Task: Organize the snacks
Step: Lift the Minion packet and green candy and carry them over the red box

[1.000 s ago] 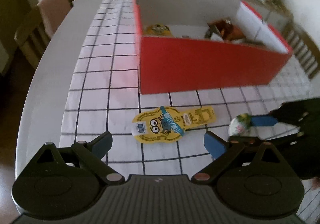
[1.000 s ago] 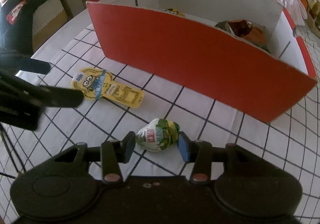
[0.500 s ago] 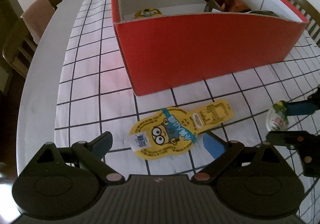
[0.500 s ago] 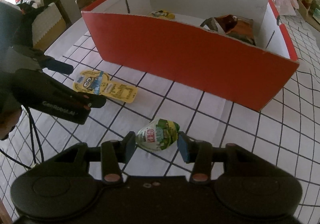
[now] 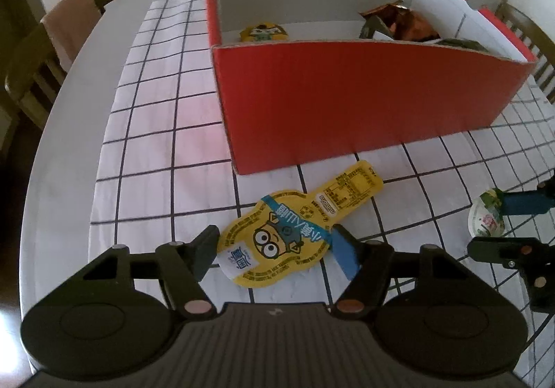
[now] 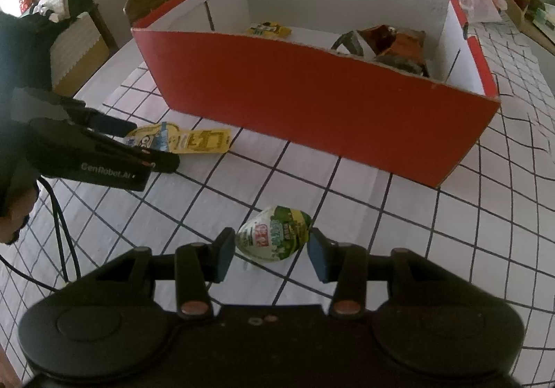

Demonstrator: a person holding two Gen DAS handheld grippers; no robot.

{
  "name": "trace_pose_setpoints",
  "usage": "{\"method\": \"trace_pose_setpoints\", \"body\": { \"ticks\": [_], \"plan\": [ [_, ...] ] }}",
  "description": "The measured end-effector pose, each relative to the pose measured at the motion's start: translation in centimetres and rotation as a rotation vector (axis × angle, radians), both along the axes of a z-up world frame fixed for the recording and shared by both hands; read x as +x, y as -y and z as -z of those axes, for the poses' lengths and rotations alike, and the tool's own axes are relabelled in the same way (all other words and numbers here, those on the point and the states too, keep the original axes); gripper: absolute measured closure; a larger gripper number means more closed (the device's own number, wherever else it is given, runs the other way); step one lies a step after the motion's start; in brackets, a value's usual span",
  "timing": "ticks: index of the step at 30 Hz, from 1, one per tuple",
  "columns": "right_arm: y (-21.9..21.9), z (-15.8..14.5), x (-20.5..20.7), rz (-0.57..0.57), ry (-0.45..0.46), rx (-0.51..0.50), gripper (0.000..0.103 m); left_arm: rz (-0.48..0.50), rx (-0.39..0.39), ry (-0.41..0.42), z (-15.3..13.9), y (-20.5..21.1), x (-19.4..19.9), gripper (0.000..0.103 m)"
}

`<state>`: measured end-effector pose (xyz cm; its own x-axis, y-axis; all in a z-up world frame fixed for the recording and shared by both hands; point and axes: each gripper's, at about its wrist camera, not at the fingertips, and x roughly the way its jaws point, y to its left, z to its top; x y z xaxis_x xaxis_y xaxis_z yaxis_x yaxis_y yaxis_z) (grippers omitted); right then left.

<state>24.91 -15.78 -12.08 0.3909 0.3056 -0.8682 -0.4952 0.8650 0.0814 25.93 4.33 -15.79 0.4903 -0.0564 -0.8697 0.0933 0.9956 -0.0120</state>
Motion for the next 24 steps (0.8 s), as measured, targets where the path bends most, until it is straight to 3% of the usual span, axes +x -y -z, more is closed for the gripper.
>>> {"method": "trace_pose_setpoints", "body": {
  "ticks": [12,24],
  "plan": [
    [1.7,-2.1,-0.8,0.047,0.031,0.034,0.060,-0.134,-0.093,-0.003,-1.3,-1.7,-3.1,0.034],
    [3.0,-7.0,-0.7,0.063,0.129,0.104,0.060,-0.167,-0.175,0.128,-8.2,-1.9,-5.2,0.034]
  ]
}}
